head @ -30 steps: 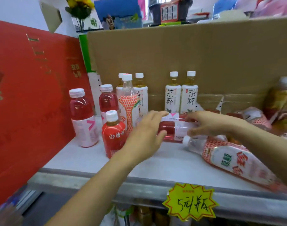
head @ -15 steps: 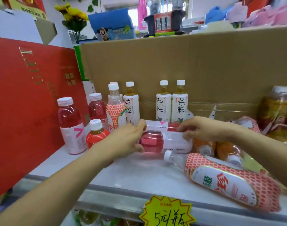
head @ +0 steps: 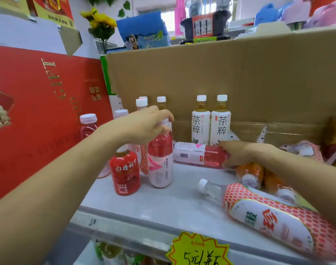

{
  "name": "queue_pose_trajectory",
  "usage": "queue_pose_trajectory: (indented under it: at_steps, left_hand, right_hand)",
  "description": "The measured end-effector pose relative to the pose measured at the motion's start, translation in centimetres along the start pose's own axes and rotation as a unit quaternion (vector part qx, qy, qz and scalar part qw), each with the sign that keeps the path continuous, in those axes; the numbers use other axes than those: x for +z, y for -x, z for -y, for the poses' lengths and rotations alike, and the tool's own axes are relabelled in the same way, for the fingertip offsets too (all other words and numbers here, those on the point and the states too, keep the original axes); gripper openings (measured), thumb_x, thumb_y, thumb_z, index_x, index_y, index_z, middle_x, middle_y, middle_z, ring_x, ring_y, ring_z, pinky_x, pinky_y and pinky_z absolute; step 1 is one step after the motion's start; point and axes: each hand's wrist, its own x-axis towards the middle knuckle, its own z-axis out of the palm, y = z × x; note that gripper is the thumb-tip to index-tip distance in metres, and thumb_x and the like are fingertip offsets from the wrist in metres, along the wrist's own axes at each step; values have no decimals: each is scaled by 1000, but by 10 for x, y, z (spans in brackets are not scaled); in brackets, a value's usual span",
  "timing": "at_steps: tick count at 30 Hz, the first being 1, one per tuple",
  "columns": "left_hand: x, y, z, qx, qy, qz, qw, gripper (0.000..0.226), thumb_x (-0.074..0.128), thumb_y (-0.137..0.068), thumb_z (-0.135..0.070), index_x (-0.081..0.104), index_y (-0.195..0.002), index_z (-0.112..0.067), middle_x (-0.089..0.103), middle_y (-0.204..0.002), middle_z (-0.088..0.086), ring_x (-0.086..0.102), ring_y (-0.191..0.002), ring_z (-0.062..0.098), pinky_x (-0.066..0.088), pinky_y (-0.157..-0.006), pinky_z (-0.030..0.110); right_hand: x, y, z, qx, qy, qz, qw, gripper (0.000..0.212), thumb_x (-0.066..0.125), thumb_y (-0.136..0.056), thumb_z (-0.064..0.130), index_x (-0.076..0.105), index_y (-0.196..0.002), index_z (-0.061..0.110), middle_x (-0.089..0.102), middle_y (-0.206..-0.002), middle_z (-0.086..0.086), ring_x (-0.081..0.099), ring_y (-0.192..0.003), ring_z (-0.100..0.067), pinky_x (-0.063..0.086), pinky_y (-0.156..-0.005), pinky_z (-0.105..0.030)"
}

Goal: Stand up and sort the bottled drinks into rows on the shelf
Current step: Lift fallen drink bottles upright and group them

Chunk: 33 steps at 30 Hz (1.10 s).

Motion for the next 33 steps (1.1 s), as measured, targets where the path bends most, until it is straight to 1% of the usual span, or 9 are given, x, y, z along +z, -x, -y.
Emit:
queue_pose_trajectory:
  at_steps: [4, 9, 12, 15, 20, 24, 29, 31, 33]
  left_hand:
    - [-3, -6, 7, -26, -26, 20, 999, 44, 42, -105, -36, 37, -148, -30, 43, -114, 1, 48, -116, 25, 41, -99, 40]
    - [16, 2, 17, -16, 17, -64, 998, 49, 43, -103, -40, 34, -151, -32, 48, -129, 2, 50, -119, 23, 40, -96, 36]
    - [26, 8, 22, -3, 80, -134, 988, 39, 49, -101, -41, 46, -138, -31, 51, -131, -2, 55, -103, 15, 41, -84, 32]
    - [20, 14, 32, 10, 82, -125, 989, 34, 50, -100, -39, 50, -133, -32, 51, -123, -8, 51, -86, 2, 38, -76, 28]
    - [5, 20, 43, 20, 52, -73, 996, 34, 51, -99, -41, 53, -133, -38, 54, -128, -6, 52, -94, 9, 42, -86, 32]
    - [-2, 21, 46, 26, 58, -70, 996, 36, 53, -100, -36, 56, -136, -35, 58, -126, -6, 52, -82, -2, 40, -72, 21]
    - [7, 27, 44, 29, 80, -88, 992, 40, 52, -100, -35, 52, -140, -36, 55, -127, -4, 50, -104, 8, 39, -89, 28]
    - [16, 30, 37, 30, 89, -115, 989, 42, 50, -101, -33, 48, -144, -35, 53, -125, -4, 47, -111, 10, 39, -95, 29]
    - [26, 33, 30, 32, 92, -149, 984, 44, 46, -103, -30, 44, -148, -32, 51, -129, -3, 46, -118, 11, 34, -97, 25]
  right_hand:
    - [0, -4, -1, -24, -5, -21, 999, 54, 76, -81, 28, 41, -122, 25, 57, -127, -1, 56, -107, -17, 49, -93, -33]
    - [-40, 21, 11, -82, -93, -106, 987, 34, 75, -83, 30, 50, -106, 23, 60, -95, 4, 55, -77, -7, 40, -59, -22]
    - [-65, 32, 33, -125, -148, -168, 967, 26, 69, -85, 42, 55, -99, 25, 60, -96, 4, 60, -79, -11, 46, -59, -24]
    - [-74, 33, 56, -145, -167, -198, 955, 27, 66, -85, 49, 58, -96, 25, 62, -95, 4, 63, -78, -15, 54, -61, -33]
    - [-78, 31, 90, -185, -160, -209, 947, 33, 63, -87, 52, 63, -96, 19, 64, -90, 3, 62, -76, -14, 49, -61, -29]
    - [-79, 28, 109, -221, -161, -190, 943, 40, 64, -86, 56, 64, -94, 17, 66, -87, -1, 59, -68, -13, 48, -58, -30]
    - [-72, 33, 116, -227, -185, -190, 937, 37, 61, -88, 56, 63, -97, 20, 64, -86, 2, 60, -73, -15, 48, -64, -31]
    - [-68, 41, 112, -223, -183, -180, 940, 38, 57, -90, 56, 60, -112, 24, 63, -93, 7, 62, -85, -14, 49, -71, -31]
    - [-61, 52, 105, -212, -171, -161, 949, 53, 53, -92, 56, 46, -137, 29, 59, -101, 14, 60, -95, -10, 50, -80, -29]
